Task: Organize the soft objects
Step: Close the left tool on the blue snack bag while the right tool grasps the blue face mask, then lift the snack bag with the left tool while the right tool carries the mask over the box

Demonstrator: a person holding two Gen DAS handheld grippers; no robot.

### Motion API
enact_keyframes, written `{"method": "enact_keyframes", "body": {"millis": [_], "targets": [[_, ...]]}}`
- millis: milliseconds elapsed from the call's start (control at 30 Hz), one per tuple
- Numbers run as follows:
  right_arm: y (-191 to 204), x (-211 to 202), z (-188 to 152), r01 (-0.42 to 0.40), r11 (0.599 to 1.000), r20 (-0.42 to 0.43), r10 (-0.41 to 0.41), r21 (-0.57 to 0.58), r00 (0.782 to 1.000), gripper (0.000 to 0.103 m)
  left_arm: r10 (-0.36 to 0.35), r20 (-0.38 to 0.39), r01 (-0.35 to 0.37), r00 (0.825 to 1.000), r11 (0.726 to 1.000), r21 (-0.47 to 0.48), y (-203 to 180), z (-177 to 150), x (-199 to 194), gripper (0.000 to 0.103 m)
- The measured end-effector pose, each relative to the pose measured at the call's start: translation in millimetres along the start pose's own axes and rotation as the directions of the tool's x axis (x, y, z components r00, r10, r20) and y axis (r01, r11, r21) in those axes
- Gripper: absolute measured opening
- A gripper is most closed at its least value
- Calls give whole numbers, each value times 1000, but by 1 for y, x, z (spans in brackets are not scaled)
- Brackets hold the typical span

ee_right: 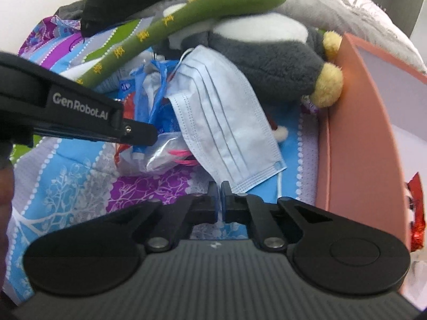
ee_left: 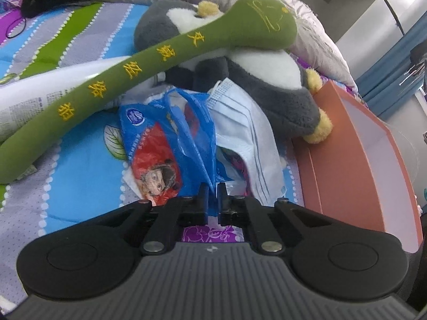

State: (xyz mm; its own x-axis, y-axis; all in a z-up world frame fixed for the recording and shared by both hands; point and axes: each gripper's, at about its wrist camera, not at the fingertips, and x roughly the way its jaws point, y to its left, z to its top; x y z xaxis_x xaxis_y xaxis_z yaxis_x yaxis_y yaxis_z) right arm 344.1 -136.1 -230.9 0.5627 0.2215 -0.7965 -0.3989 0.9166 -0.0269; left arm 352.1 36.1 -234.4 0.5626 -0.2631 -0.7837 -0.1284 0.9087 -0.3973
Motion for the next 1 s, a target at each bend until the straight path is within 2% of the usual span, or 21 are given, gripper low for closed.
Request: {"method": "enact_keyframes", "body": {"millis": [267, 500, 700, 833, 1000], "targets": [[7, -44, -5, 20, 1000, 64, -19, -11, 998, 4, 16, 40, -15, 999, 1000, -9, 0, -13, -44, 5], [24, -87, -20, 26, 999, 99, -24, -21, 995, 4, 30, 71, -29, 997, 1000, -5, 3, -39, -91, 4], [41, -117, -43, 26, 999, 106, -22, -35, 994, 4, 14, 52, -12, 999, 999, -35, 12, -70, -125, 4], [51, -132, -59, 19, 999, 106, -15, -38, 994, 4, 36, 37, -36, 999, 999, -1, 14, -90, -140, 4], [59, -141, -76, 0, 1000, 103, 3, -28, 995, 4, 55, 31, -55, 998, 998, -12, 22, -111, -151, 4]]}}
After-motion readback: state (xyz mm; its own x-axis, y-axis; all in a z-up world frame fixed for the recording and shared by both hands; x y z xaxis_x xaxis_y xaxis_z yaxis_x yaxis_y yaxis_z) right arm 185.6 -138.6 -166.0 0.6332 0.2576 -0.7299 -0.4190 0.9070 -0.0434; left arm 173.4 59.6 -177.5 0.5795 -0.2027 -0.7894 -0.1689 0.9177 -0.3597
